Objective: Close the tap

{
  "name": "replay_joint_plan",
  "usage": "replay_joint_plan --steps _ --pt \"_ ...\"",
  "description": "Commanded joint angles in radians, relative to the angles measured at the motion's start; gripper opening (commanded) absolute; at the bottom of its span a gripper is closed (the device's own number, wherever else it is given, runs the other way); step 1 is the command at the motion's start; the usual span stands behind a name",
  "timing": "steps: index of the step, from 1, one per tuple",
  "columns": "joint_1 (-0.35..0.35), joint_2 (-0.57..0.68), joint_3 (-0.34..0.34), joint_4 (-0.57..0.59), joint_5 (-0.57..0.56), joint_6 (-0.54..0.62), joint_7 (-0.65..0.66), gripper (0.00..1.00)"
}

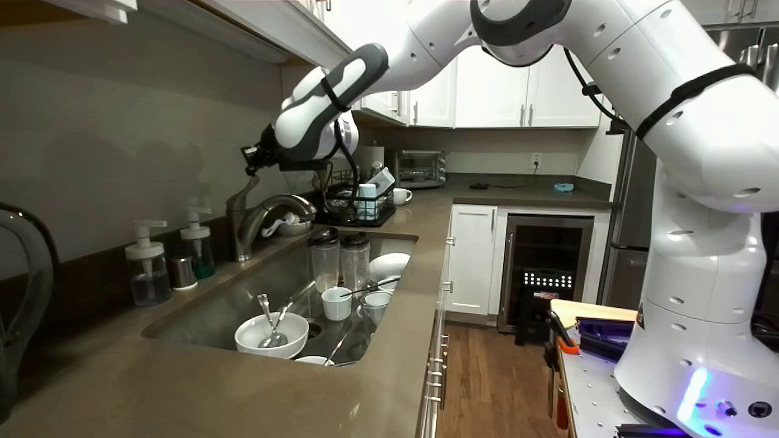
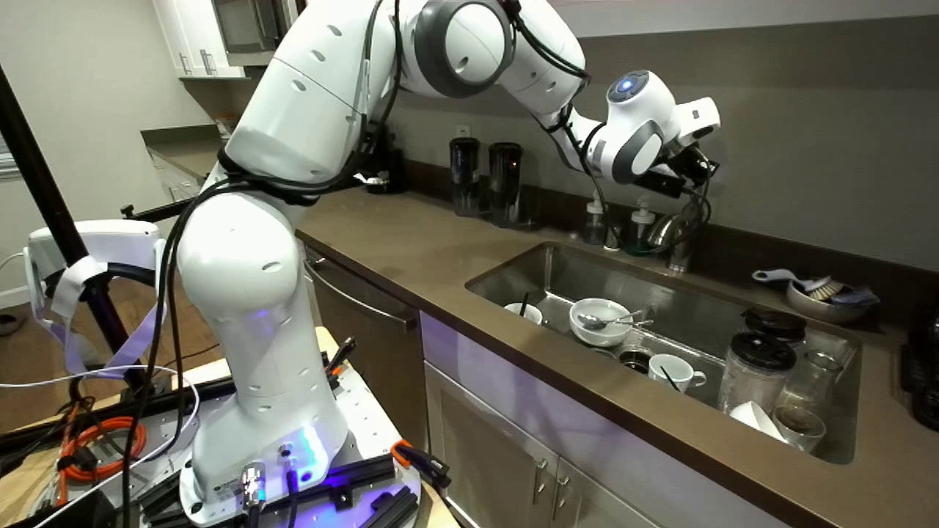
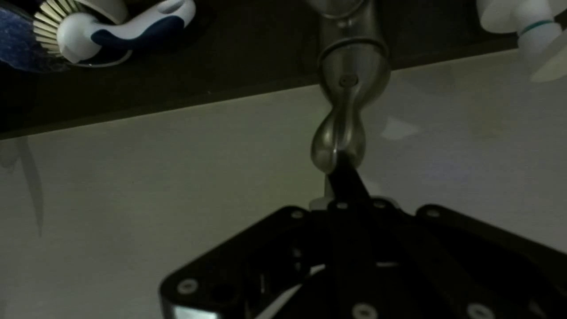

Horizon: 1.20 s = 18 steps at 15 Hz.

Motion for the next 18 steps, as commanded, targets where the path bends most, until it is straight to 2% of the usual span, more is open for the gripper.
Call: replay_joint_plan --steps 1,10,15,18 --pt "0.015 -0.045 -0.003 -0.091 0.02 -0.024 0.015 0.04" --pt "0.024 -0.067 -0.004 -0.189 0.019 0.082 0.019 0.03" --pt "0.075 -0.061 -0.065 -0.22 0.038 0.25 0.033 0.04" --pt "0.091 -0.072 -0.076 -0.247 0.051 0.29 0.028 0.03"
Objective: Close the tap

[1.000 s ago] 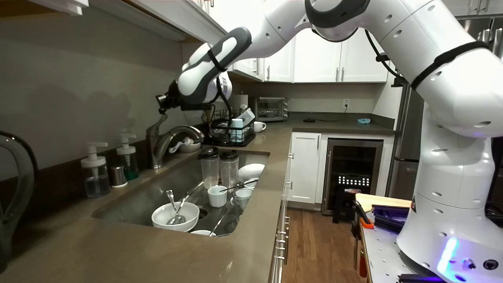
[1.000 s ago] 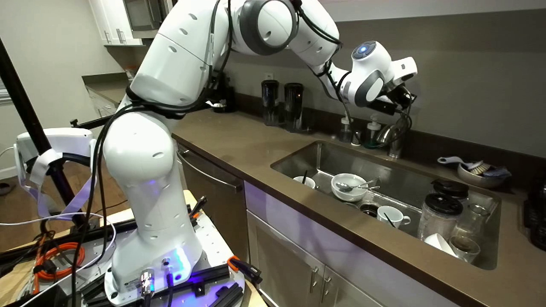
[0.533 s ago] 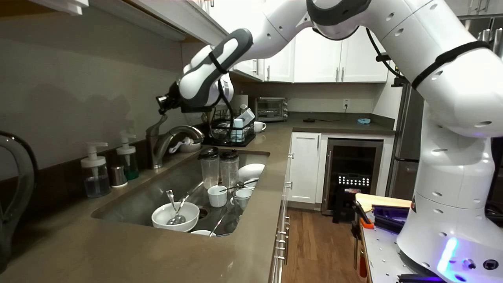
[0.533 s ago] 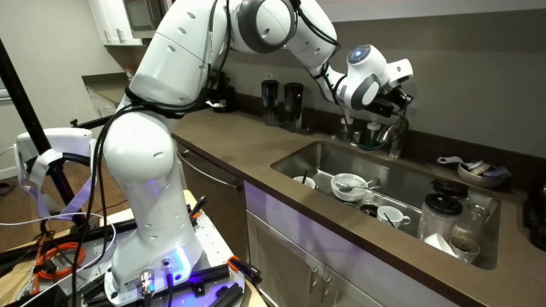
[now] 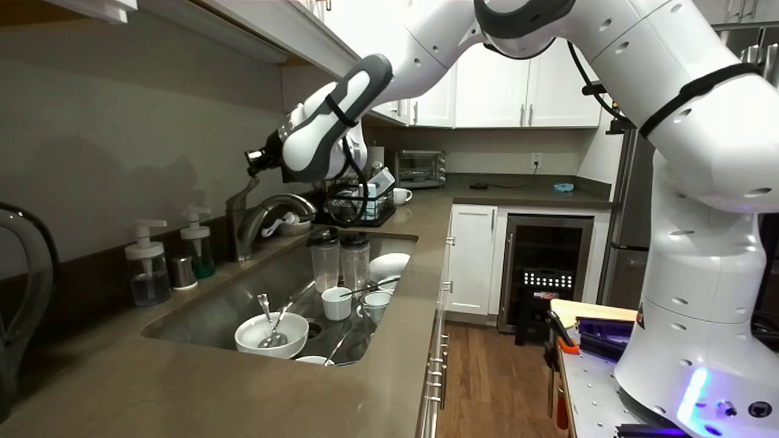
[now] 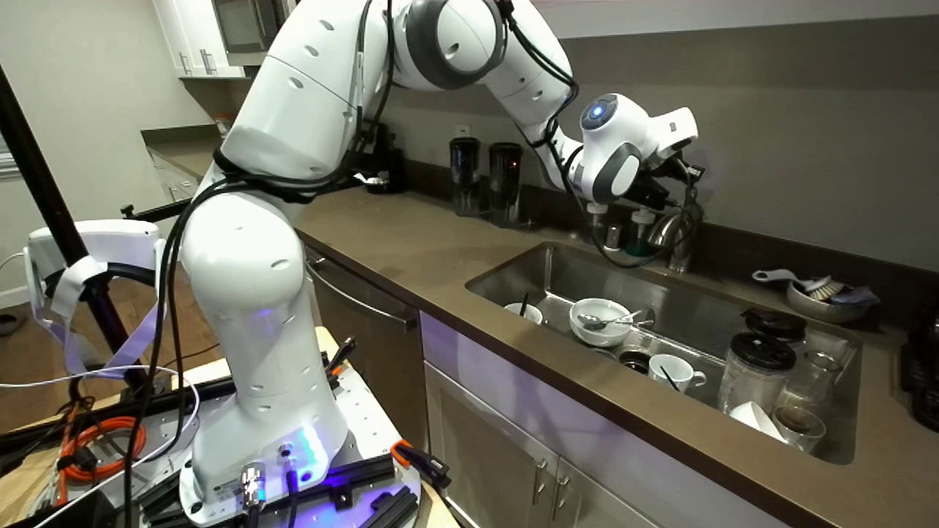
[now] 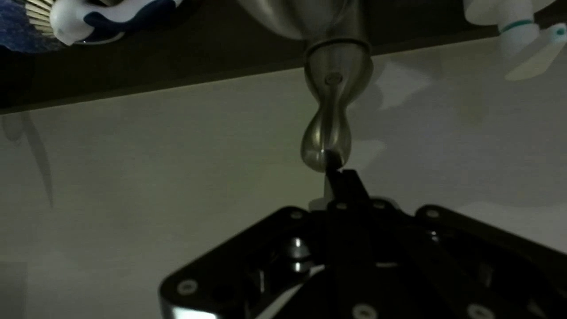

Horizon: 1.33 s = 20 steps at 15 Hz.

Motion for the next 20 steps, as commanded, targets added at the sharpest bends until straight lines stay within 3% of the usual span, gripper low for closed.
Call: replay_joint_plan --steps 1,13,20 --pt "0.035 -0.049 -0.03 -0.079 0.037 0.011 0.008 0.03" --pt "0.069 -0.201 -0.059 -0.183 0.073 -0.017 0.006 0.03" --pt "0.07 -0.323 -0.059 -0.35 0.098 0.018 0.009 0.03"
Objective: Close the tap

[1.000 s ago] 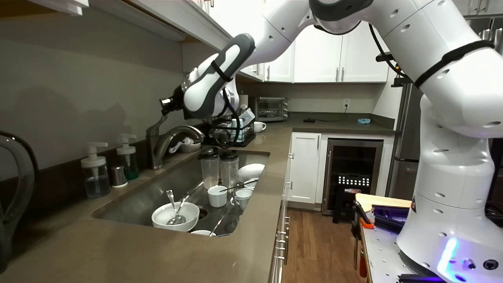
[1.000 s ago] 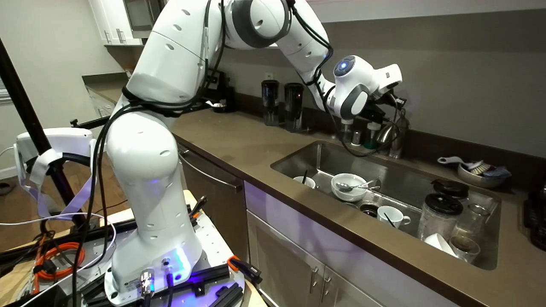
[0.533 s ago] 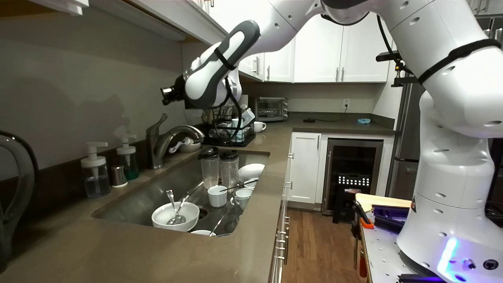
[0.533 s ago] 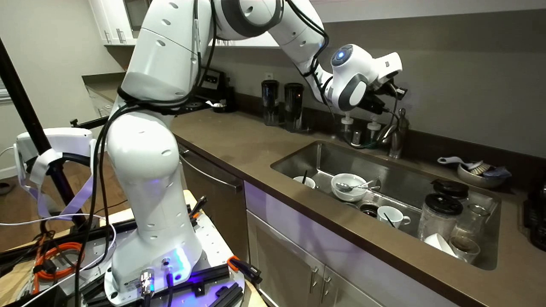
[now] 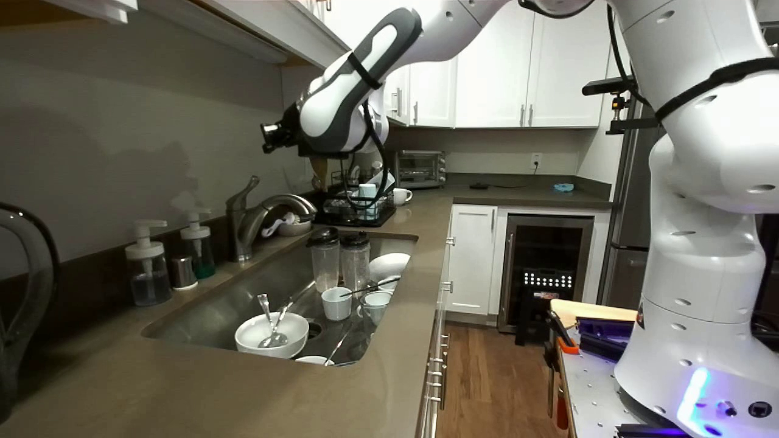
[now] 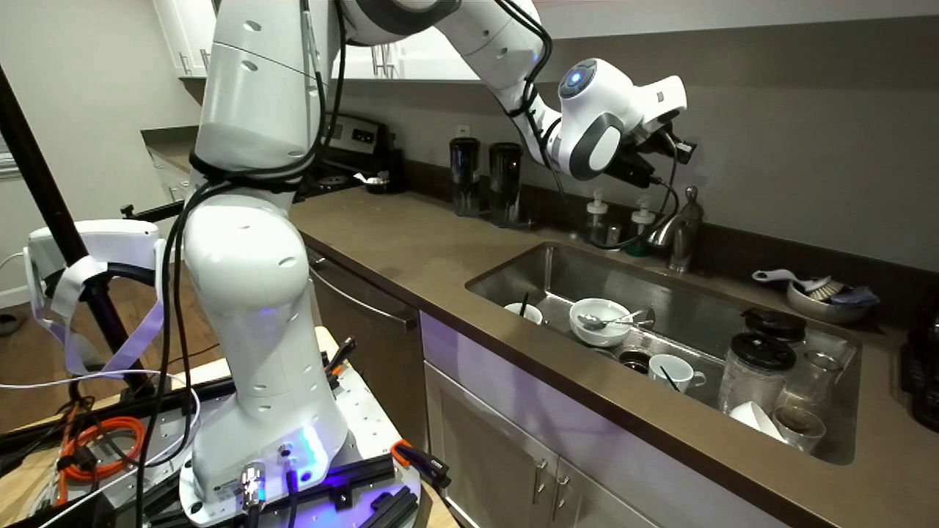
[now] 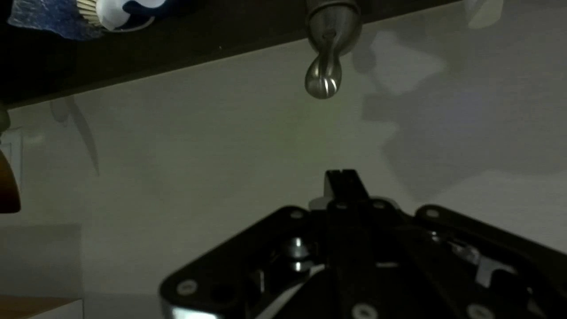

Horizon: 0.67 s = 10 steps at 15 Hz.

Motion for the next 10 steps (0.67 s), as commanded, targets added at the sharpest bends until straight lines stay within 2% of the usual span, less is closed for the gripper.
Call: replay_joint_plan --steps 1,6,10 --pt "0.019 -0.115 -0.014 -0.147 0.033 0.001 0.006 0.03" --pt "0.094 -0.256 -0.097 -0.323 0.097 -0.01 -0.049 0.03" --pt "0.148 -0.339 -0.157 -0.411 0.12 -0.015 -0.107 0.03"
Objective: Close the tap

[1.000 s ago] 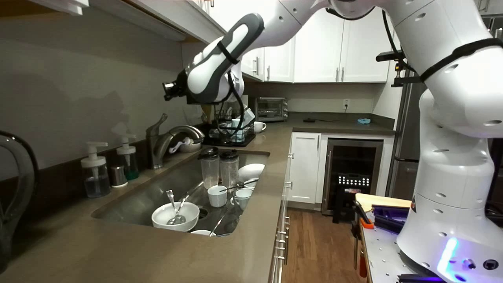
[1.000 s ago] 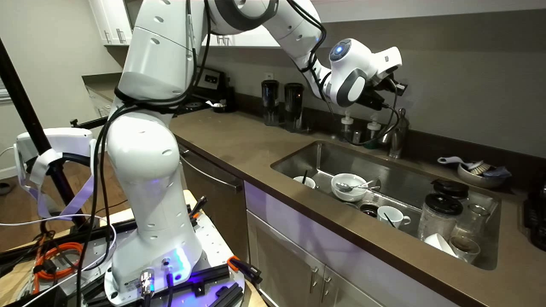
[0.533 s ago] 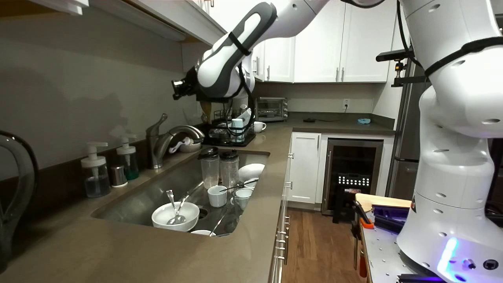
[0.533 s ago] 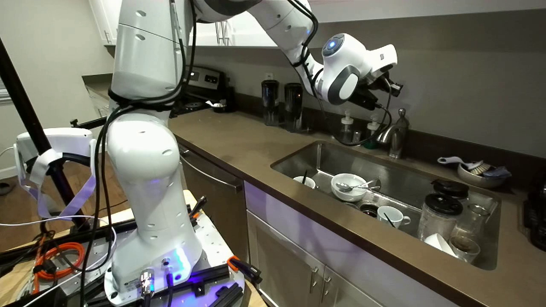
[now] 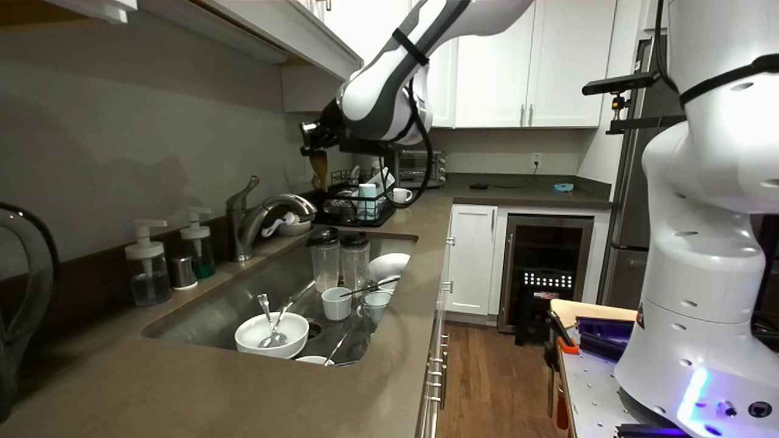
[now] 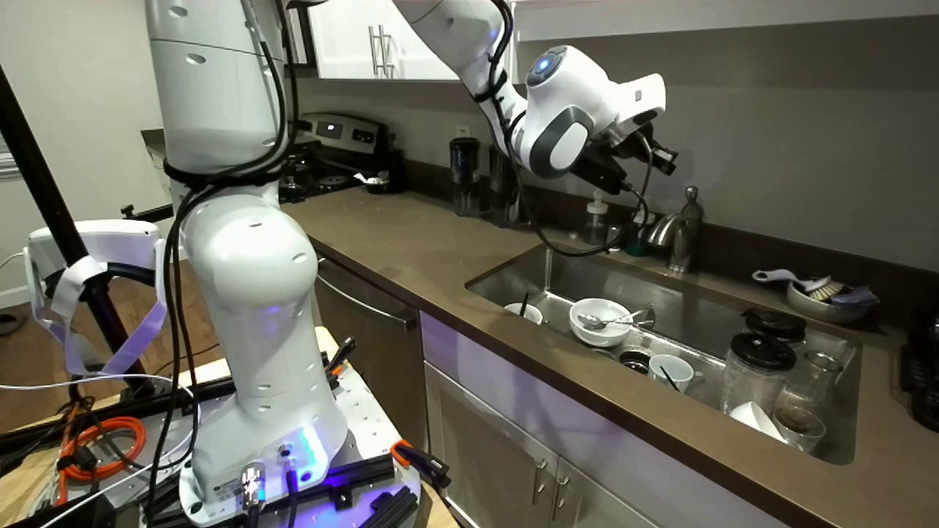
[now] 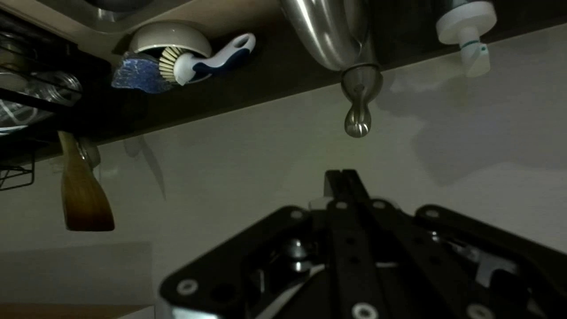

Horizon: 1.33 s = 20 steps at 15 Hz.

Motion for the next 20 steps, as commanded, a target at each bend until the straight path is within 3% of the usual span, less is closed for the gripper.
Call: replay_joint_plan --steps 1,10,11,12,13,16,20 --pt "0.049 -0.102 -0.044 -0.096 0.04 -0.017 -0.088 0.03" --pt "0.039 -0.169 -0.048 -0.12 0.019 -0.125 -0.141 0.03" --pt "0.037 -0.175 -0.048 -0.122 0.01 -0.139 -0.144 0.29" --pt "-0.038 -0.135 0.019 -0.096 -0.046 -0.106 -0.053 0.29" --pt "-0.046 -0.136 0.025 -0.095 -0.054 -0.112 -0.05 0.08" --pt "-0.07 -0.134 0.046 -0.095 -0.062 -0.112 -0.044 0.27" --pt "-0.072 -0.134 0.049 -0.095 -0.062 -0.112 -0.043 0.29"
